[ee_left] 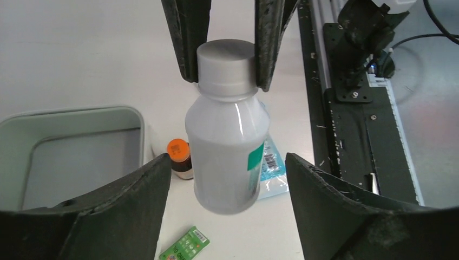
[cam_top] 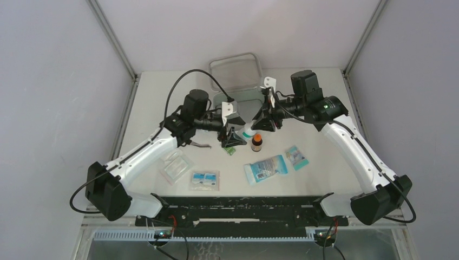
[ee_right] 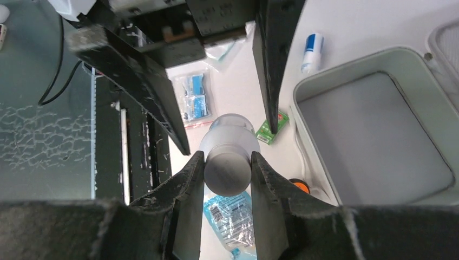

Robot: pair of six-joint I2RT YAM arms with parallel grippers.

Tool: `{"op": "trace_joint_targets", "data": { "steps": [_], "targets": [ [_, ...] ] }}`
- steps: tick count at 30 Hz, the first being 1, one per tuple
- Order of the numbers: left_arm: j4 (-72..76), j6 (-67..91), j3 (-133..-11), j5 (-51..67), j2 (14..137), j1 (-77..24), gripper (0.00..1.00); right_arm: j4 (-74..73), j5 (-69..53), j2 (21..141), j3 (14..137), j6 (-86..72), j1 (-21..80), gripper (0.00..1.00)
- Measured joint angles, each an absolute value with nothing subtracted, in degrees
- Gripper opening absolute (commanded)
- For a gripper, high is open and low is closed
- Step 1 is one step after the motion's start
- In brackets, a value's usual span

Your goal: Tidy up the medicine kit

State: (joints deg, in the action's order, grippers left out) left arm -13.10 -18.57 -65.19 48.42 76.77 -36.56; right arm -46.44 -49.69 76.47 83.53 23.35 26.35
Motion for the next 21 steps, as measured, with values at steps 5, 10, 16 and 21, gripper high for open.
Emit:
{"op": "trace_joint_targets", "data": {
  "steps": [5, 10, 16, 21],
  "targets": [
    [-13.15, -17.1, -65.49, 50.28, 79.07, -37.91, 0.69, -45.19, -52.01, 74.83, 81.78, 23.14, 26.37, 0.0],
    [-12.32, -14.83, -65.49, 51.35, 80.49, -38.37, 0.71, -44.58, -52.64, 74.81, 80.25, 23.16, 26.37, 0.0],
    [-11.66, -13.3, -65.49, 51.44, 80.84, -38.39, 0.55, -44.34, -52.66, 74.85, 80.07, 23.22, 26.37, 0.0],
    [-11.46, -12.16, -65.49, 51.24, 80.99, -38.41, 0.38, -44.25, -52.97, 75.24, 80.07, 23.33, 26.22, 0.12]
  ]
}}
